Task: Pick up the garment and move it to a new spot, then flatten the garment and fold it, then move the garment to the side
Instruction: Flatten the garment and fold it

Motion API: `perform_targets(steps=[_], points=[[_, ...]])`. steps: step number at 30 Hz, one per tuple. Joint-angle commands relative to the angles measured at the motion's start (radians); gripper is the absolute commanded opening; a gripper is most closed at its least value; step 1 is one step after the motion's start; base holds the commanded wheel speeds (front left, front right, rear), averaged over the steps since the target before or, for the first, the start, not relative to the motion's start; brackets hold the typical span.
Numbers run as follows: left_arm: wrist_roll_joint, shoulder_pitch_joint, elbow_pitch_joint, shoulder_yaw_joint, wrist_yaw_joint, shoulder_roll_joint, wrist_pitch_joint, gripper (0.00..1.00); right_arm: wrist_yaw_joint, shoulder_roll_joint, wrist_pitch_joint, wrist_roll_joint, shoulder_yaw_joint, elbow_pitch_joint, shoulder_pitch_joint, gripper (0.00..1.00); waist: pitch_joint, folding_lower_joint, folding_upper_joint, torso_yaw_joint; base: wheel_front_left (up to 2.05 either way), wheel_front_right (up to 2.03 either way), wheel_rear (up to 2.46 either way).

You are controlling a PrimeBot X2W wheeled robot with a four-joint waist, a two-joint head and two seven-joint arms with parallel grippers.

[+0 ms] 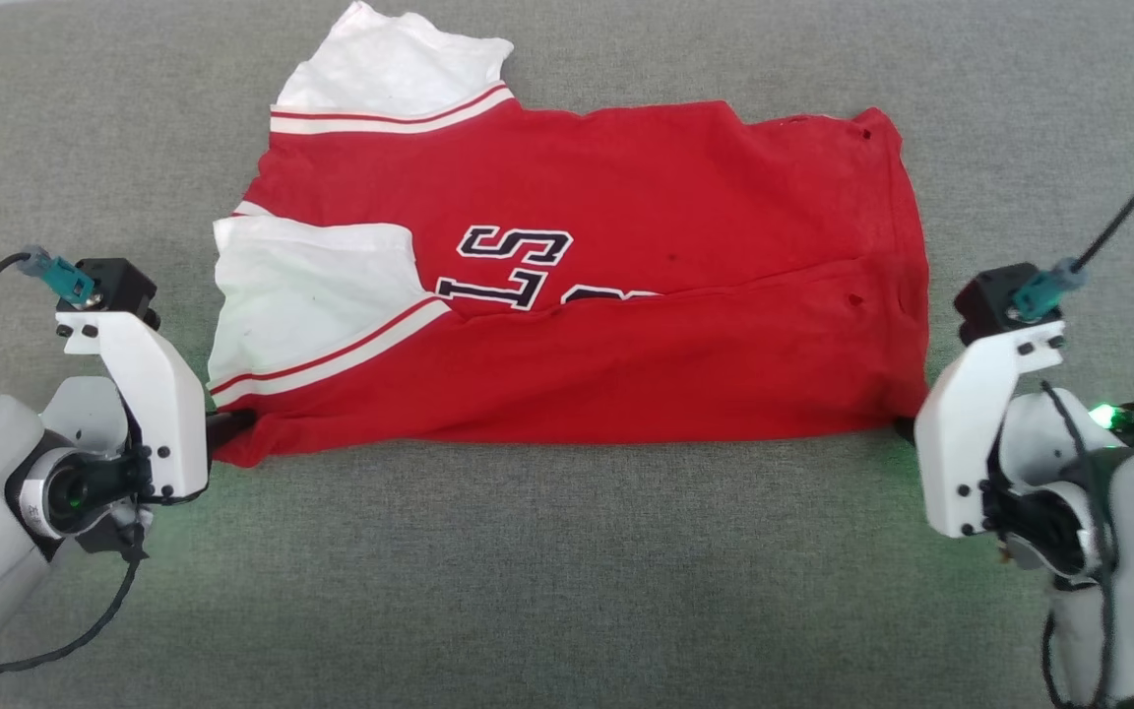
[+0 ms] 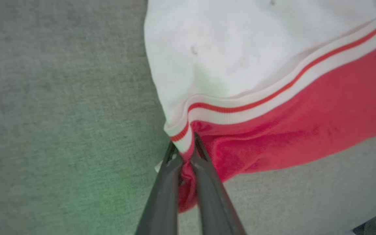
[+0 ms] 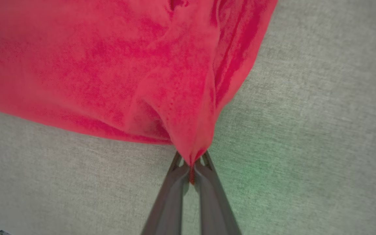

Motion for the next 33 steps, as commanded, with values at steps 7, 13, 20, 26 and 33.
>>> perform_targets(steps=[7,13,20,26,33], points=[[-0.011,0.040,-0.128,-0.004,0.072,0.091,0.032,0.00,-0.002,-0.065,0.069,0.043,-0.037,-0.130,0.062,0.00,-0.017,0.0000,-0.0001,0.017,0.00,0.00,0.00],[-0.021,0.087,-0.312,-0.004,0.162,0.179,0.024,0.00,-0.002,-0.099,0.143,0.072,-0.082,-0.249,0.148,0.00,-0.019,0.0000,-0.0001,0.031,0.00,0.00,0.00],[-0.020,0.157,-0.445,-0.027,0.228,0.203,-0.004,0.00,-0.002,-0.057,0.168,0.074,-0.130,-0.294,0.256,0.00,-0.009,0.0000,-0.0001,0.039,0.00,0.00,0.00],[-0.022,0.176,-0.384,-0.034,0.221,0.170,-0.021,1.00,-0.002,-0.003,0.079,0.047,-0.110,-0.218,0.275,0.00,0.000,0.0000,-0.0001,0.027,0.00,0.00,0.00],[-0.009,0.128,-0.389,-0.012,0.209,0.207,-0.009,1.00,-0.002,0.016,-0.031,0.044,-0.093,-0.196,0.257,1.00,0.001,0.0000,-0.0001,0.009,0.00,0.00,0.00]])
